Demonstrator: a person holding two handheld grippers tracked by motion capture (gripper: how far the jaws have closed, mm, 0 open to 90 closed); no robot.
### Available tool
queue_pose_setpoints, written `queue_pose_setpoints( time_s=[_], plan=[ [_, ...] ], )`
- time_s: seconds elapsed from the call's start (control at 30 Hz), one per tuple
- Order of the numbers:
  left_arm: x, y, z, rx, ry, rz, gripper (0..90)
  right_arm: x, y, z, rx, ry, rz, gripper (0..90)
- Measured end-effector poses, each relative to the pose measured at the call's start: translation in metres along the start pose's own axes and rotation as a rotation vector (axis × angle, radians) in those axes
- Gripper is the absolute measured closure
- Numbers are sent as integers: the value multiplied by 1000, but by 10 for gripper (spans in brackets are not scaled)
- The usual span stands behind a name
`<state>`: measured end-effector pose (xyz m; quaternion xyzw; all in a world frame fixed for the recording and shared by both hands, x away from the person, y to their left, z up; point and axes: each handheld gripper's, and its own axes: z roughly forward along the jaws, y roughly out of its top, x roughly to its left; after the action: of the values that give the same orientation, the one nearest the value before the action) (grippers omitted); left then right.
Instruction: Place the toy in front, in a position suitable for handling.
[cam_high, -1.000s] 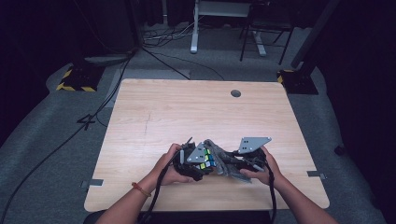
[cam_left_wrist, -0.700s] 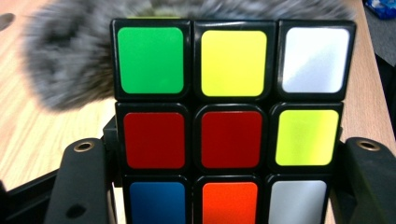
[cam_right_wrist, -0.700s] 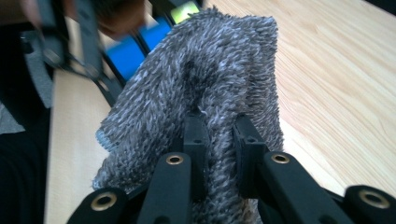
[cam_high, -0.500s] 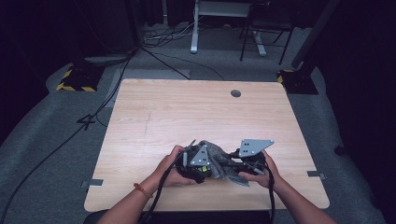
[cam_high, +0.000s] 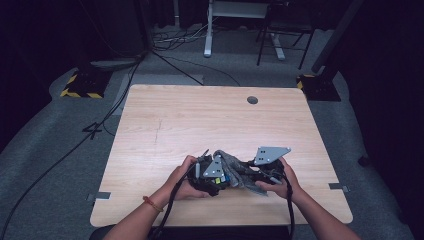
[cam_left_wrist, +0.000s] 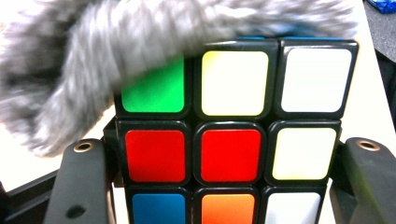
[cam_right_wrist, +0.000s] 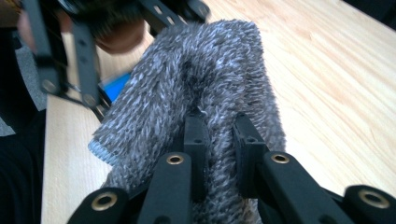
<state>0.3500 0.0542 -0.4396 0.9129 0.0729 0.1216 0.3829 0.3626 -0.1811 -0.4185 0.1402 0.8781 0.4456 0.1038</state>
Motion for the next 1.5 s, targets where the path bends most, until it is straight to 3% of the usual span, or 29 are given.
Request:
queue_pose_setpoints(
  time_s=[0.13, 0.27, 0.53, 0.67, 0.9, 1.17, 1.4, 1.5],
  plan=[
    [1, 0, -5, -20, 2, -5, 334, -4, -6, 0, 27, -13, 15, 791],
    [2, 0, -6, -23, 5, -8, 334, -5, -7, -1, 20, -6, 22, 791],
    [-1, 2, 6, 31, -2, 16, 334, 13, 10, -3, -33, 37, -29, 791],
    [-4, 2, 11, 50, -7, 25, 334, 17, 14, -1, -41, 37, -50, 791],
    [-5, 3, 3, 21, -12, 39, 334, 5, 6, -1, -21, 12, -19, 791],
    [1, 1, -9, -10, 20, 9, 334, 1, -3, -2, 8, 17, -3, 791],
    [2, 0, -7, -4, 16, -3, 334, 11, 3, -5, -26, 47, -31, 791],
    [-2, 2, 0, 21, 12, 14, 334, 15, 7, -6, -48, 63, -38, 791]
  ],
)
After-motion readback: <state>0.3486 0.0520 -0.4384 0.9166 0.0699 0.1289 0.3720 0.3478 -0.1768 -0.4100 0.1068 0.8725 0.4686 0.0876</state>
